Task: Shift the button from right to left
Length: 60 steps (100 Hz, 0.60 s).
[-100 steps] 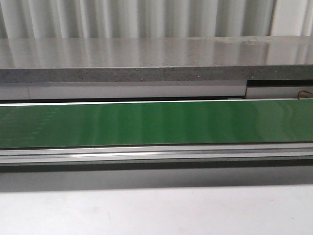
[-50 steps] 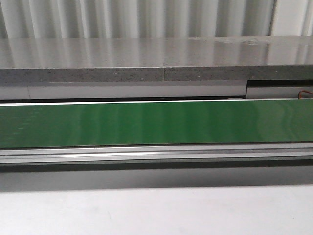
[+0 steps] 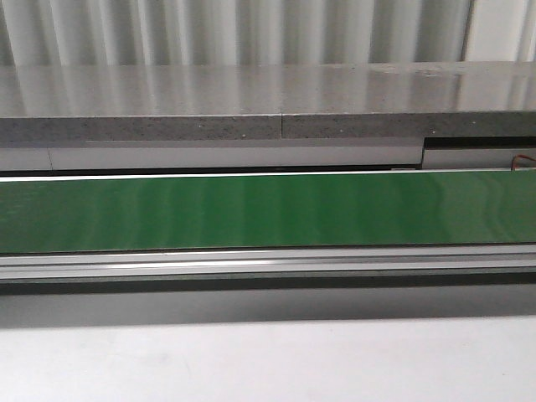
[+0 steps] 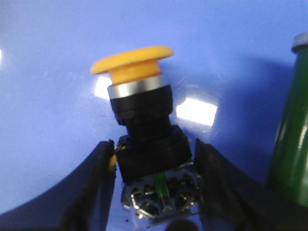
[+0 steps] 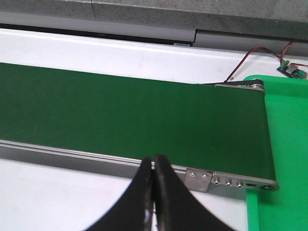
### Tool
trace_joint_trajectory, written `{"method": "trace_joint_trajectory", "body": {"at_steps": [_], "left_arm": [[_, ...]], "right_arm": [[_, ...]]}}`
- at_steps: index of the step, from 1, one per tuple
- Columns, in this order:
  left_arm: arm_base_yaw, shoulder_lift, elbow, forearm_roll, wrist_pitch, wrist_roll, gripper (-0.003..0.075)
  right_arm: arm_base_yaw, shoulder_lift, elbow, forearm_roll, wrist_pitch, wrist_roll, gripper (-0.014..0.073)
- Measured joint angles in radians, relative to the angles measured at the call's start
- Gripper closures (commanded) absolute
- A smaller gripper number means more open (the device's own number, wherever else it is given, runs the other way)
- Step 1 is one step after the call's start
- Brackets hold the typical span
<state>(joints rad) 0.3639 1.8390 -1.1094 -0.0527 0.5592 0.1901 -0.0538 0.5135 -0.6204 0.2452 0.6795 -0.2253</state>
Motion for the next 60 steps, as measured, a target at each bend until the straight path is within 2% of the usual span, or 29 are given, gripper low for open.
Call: {"method": "trace_joint_trajectory", "body": {"at_steps": [9,18,30,46,52,60], "left_arm": [[0.000,0.005,0.000,0.000,0.003,0.000,0.0731],[0.002,0.005,0.000,0.000,0.003,0.000,0.0682],[0.002,0.005,0.000,0.000,0.003,0.000,0.0556],[0.002,0.005,0.000,0.000,0.003,0.000,0.0317],[0.002,0.005,0.000,0.000,0.003,0.000,0.0265],[0.003,0.005,0.000,0.000,0.003,0.000,0.0258]], "right_arm": [[0.000,0.000,0.000,0.000,0.000,0.000,0.0662],[0.000,0.000,0.000,0.000,0.000,0.000,0.0662],[0.000,0.000,0.000,0.000,0.000,0.000,0.0662],[0.000,0.000,0.000,0.000,0.000,0.000,0.0662],[0.000,0.000,0.000,0.000,0.000,0.000,0.0662],[0.000,0.000,0.000,0.000,0.000,0.000,0.0662]]}}
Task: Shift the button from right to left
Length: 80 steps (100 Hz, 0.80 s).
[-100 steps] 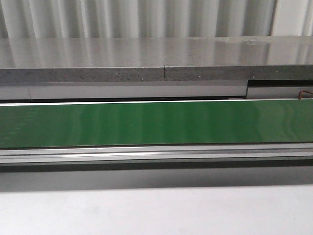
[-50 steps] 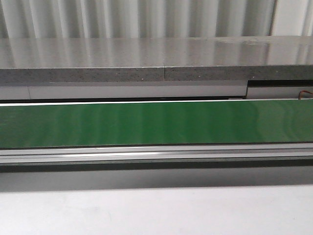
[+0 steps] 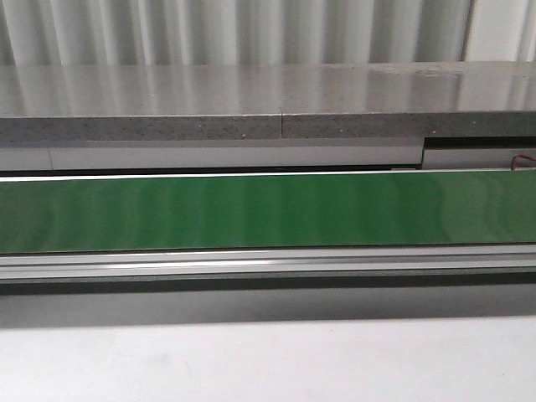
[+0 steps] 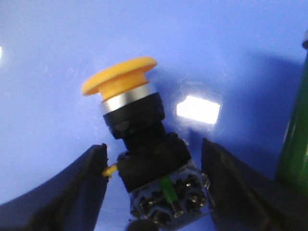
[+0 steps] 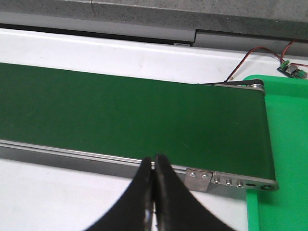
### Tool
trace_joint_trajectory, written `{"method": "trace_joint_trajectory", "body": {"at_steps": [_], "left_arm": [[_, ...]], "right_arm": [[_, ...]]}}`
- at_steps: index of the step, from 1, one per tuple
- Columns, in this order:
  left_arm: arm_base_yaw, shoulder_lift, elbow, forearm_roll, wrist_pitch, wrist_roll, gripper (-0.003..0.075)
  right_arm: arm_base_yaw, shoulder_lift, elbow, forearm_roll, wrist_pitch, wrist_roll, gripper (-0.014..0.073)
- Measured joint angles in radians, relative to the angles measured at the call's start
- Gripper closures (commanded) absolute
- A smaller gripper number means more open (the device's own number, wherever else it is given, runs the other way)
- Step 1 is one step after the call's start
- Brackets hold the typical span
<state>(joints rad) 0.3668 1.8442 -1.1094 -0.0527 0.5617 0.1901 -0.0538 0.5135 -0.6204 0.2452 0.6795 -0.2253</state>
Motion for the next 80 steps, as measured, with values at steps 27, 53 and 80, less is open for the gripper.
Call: {"method": "trace_joint_trajectory", "body": {"at_steps": [27,53,80], "left_arm": [[0.002,0.000,0.000,0.002,-0.002,0.000,0.0258],[0.031,-0.068,0.000,0.000,-0.023,0.000,0.0260],[0.017,-0.264,0.000,-0.040,-0.014,0.000,0.0260]], "right_arm": [[0.000,0.000,0.000,0.000,0.000,0.000,0.0662],[0.000,0.000,0.000,0.000,0.000,0.000,0.0662],[0.000,0.000,0.000,0.000,0.000,0.000,0.0662]]}}
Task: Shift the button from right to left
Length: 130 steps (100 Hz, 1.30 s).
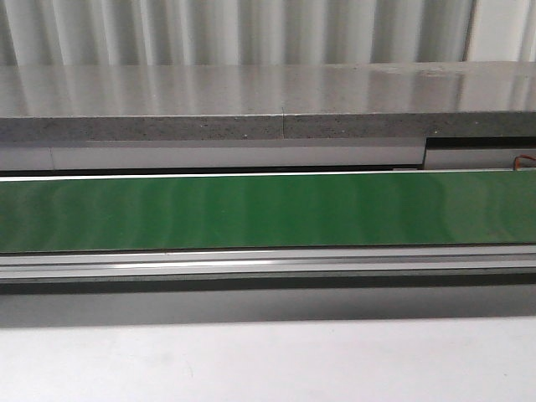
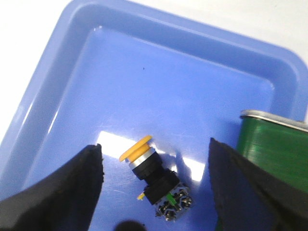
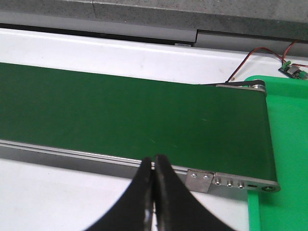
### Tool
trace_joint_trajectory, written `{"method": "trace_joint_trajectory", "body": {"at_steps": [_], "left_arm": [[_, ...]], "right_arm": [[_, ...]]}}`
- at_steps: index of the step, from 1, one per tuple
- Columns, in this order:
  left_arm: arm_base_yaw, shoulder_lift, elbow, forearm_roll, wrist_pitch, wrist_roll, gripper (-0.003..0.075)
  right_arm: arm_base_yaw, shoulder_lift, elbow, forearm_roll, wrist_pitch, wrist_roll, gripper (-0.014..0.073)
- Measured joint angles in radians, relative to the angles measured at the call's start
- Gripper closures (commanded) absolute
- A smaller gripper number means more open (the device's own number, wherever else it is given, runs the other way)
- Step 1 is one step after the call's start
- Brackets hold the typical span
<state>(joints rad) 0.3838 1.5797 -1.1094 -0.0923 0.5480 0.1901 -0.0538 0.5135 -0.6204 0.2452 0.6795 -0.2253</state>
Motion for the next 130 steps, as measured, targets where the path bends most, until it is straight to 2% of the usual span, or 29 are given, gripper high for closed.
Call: {"method": "trace_joint_trajectory", "body": {"at_steps": [17,38,64,84,96,103,118,130], "left_arm": [[-0.062,-0.137,0.002,-0.008,0.031,0.000,0.0260],[-0.202,-0.332,0.062,-0.013,0.047,0.000,0.0260],[-0.336,-0.624,0.247,-0.063,0.069,0.000,0.0260],[-0.358,-0.891,0.405,-0.071,0.073,0.000,0.0272],[-0.358,-1.056,0.483,-0.082,0.077,0.000,0.0367],[-0.358,-1.144,0.521,-0.084,0.085,0.000,0.0470],[-0.358,-1.287,0.580,-0.086,0.118,0.000,0.0741],[-0.358,-1.352,0.601,-0.086,0.132,0.000,0.0740]], "right_arm": [[0.000,0.000,0.000,0.000,0.000,0.000,0.0662],[0.000,0.000,0.000,0.000,0.000,0.000,0.0662],[0.000,0.000,0.000,0.000,0.000,0.000,0.0662],[0.000,0.000,0.000,0.000,0.000,0.000,0.0662],[0.000,0.000,0.000,0.000,0.000,0.000,0.0662],[0.000,0.000,0.000,0.000,0.000,0.000,0.0662],[0.000,0.000,0.000,0.000,0.000,0.000,0.0662],[0.000,0.000,0.000,0.000,0.000,0.000,0.0662]]}}
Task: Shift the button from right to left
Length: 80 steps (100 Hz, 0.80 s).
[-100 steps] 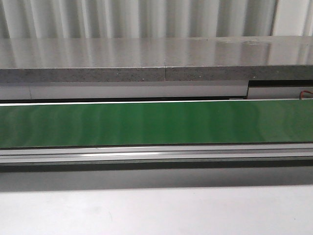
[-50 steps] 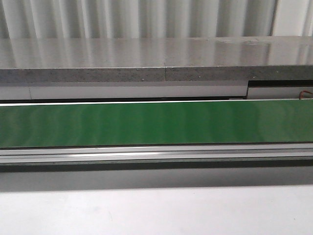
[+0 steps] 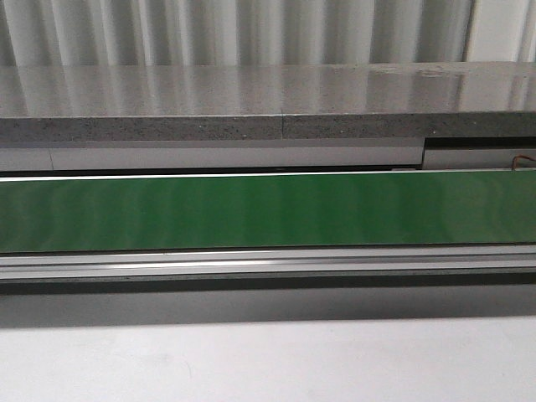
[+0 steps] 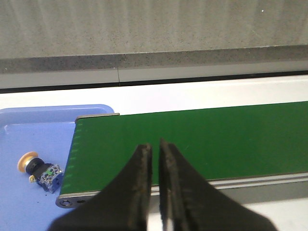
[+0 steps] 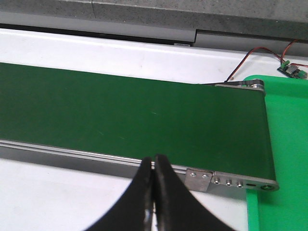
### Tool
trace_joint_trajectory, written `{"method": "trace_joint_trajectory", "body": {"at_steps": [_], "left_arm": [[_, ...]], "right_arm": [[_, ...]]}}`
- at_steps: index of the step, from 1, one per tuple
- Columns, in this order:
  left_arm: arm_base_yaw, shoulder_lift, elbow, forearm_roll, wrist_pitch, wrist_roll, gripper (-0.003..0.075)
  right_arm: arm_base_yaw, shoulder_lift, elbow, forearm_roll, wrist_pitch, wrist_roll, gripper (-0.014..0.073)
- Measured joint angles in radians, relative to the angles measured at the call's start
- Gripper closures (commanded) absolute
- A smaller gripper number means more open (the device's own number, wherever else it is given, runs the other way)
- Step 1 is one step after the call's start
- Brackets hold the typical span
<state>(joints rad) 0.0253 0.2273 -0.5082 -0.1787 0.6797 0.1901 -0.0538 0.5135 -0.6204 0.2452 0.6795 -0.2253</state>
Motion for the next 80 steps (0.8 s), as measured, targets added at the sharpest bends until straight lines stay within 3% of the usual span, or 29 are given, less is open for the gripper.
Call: {"method": "trace_joint_trajectory", "body": {"at_steps": [66,80], "left_arm": [[0.000,-0.013,0.008,-0.002,0.000,0.000,0.0740],[0.000,-0.013,0.030,-0.002,-0.096,0.000,0.0740]], "right_arm": [[0.000,0.000,0.000,0.000,0.000,0.000,0.0662],[0.000,0.000,0.000,0.000,0.000,0.000,0.0662]]}}
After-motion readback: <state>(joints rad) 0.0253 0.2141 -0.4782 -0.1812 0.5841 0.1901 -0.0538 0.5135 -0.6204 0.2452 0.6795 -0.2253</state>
